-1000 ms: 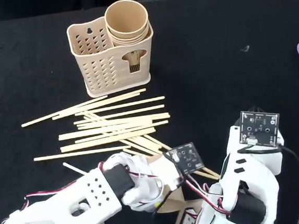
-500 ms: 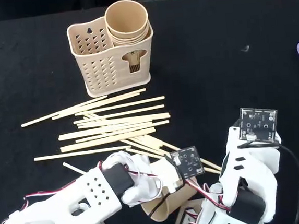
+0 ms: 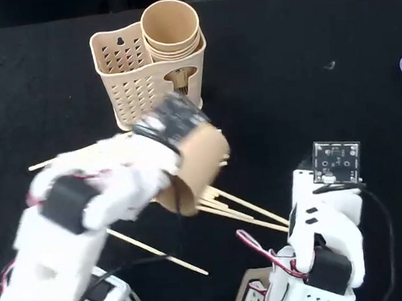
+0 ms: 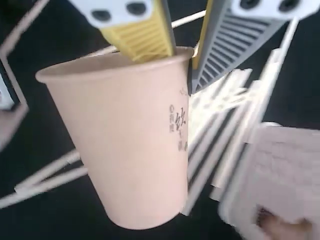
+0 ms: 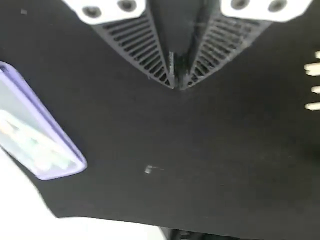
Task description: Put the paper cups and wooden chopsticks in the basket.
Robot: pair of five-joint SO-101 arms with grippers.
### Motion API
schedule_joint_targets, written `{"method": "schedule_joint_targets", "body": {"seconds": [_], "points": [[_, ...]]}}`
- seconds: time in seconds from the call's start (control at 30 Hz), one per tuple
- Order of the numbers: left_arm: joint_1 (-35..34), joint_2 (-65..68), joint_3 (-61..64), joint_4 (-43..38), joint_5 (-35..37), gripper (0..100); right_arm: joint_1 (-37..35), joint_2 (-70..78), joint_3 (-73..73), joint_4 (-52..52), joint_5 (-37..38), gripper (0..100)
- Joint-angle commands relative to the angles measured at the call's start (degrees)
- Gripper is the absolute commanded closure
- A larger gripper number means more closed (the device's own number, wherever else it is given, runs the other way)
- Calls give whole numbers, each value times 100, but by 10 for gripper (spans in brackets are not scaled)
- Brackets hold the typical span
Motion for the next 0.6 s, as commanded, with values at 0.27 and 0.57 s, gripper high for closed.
{"method": "schedule_joint_targets", "body": {"seconds": [0.27, 0.57], "points": [[-848, 229, -1516, 97, 308, 970, -1591, -523, 848, -765, -765, 987], [-1244, 2075, -4286, -255, 1609, 970, -1705, -523, 1833, -1486, -747, 987]]}}
